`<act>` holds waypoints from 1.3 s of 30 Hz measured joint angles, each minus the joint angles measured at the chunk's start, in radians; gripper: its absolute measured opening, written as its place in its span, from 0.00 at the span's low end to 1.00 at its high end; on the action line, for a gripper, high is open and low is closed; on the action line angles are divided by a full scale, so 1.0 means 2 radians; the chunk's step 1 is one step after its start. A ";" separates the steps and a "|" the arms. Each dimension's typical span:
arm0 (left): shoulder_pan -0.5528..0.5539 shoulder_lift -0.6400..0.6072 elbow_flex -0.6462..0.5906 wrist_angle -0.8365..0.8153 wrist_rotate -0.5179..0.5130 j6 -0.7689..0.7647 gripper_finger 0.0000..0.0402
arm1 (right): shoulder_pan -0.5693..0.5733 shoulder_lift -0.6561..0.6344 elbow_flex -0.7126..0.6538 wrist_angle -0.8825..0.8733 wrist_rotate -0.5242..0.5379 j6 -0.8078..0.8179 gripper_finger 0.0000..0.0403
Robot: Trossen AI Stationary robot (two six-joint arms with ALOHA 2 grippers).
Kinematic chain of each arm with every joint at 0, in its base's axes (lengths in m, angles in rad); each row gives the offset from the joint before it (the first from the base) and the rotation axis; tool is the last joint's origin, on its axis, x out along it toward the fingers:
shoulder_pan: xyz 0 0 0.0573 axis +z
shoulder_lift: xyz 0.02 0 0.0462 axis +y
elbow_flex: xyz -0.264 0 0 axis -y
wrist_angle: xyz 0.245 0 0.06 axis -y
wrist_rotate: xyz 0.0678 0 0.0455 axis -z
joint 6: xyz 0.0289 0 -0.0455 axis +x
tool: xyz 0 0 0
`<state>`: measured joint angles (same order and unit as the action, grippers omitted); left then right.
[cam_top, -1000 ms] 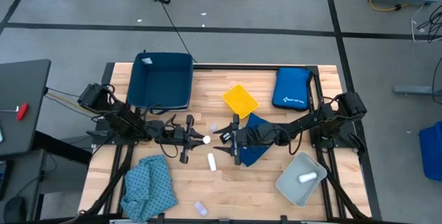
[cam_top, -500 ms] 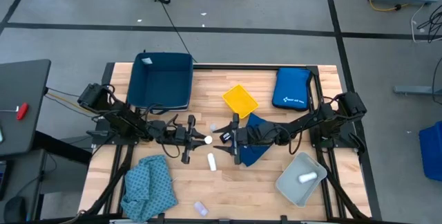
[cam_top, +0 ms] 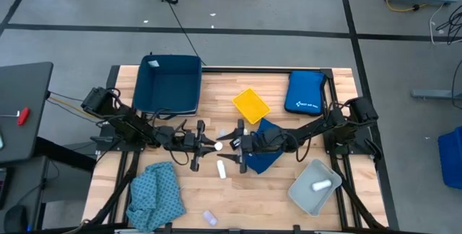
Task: Pick & place medical supplies in basket/bin
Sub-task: Put the left white rolled gauze into the gray bin
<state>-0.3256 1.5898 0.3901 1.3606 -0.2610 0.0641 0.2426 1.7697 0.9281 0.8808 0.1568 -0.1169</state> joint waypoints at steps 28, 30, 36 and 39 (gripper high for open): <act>-0.001 0.000 0.000 -0.007 0.005 0.004 0.10 | -0.003 0.006 0.008 -0.031 -0.009 -0.010 0.09; -0.001 0.000 0.000 -0.007 0.009 0.006 0.10 | -0.003 0.006 0.008 -0.031 -0.010 -0.010 0.09; 0.000 0.000 0.001 -0.036 0.047 0.002 0.16 | -0.002 0.006 0.007 -0.040 -0.014 -0.010 0.09; 0.000 -0.001 0.001 -0.070 0.050 -0.008 0.32 | -0.002 0.007 0.006 -0.048 -0.014 -0.009 0.09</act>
<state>-0.3260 1.5887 0.3920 1.2211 -0.1602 0.0478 0.2379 1.7840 0.9409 0.7849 0.1280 -0.1348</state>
